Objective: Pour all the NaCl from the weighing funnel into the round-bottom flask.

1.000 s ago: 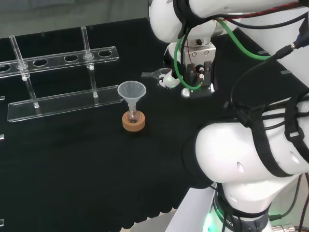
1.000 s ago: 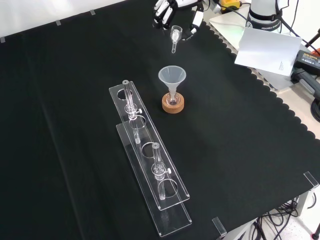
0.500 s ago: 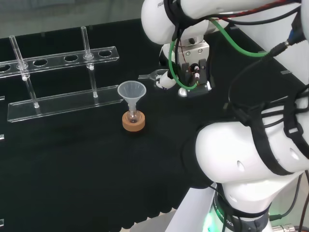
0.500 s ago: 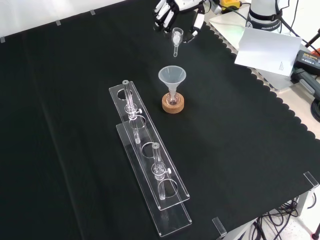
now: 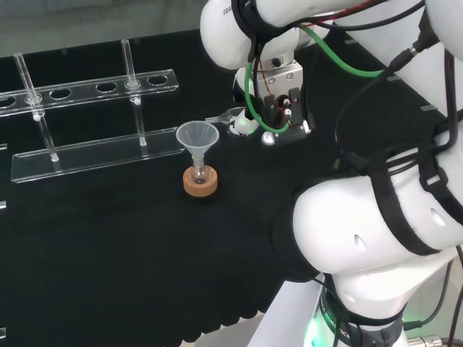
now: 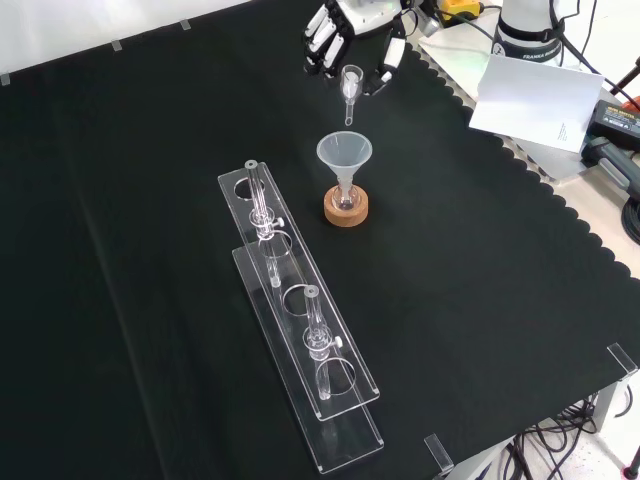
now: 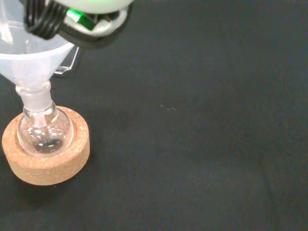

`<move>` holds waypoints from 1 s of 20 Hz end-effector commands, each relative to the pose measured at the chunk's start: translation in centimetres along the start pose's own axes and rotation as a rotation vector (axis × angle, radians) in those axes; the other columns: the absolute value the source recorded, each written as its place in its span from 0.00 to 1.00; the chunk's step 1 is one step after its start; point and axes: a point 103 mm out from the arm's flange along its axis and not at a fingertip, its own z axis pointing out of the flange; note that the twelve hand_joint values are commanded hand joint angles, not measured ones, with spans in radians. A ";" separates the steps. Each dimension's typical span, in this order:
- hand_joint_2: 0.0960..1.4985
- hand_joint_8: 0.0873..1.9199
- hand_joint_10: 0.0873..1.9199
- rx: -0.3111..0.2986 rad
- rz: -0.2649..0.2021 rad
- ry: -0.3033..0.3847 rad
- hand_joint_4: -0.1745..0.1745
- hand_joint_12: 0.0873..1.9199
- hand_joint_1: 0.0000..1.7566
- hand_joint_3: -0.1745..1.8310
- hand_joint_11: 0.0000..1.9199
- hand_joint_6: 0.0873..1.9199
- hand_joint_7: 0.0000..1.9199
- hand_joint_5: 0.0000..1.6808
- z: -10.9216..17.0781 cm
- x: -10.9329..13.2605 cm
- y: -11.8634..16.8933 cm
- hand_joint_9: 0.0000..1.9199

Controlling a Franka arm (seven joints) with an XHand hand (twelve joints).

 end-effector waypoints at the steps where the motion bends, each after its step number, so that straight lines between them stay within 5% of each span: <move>1: 0.42 0.30 0.17 -0.001 -0.018 -0.054 1.00 0.56 0.64 0.39 0.35 0.32 0.31 0.75 -0.2 0.8 0.7 0.45; 20: 0.42 0.30 0.17 0.018 -0.018 -0.141 1.00 0.56 0.64 0.39 0.35 0.32 0.31 0.75 -0.2 1.1 1.8 0.45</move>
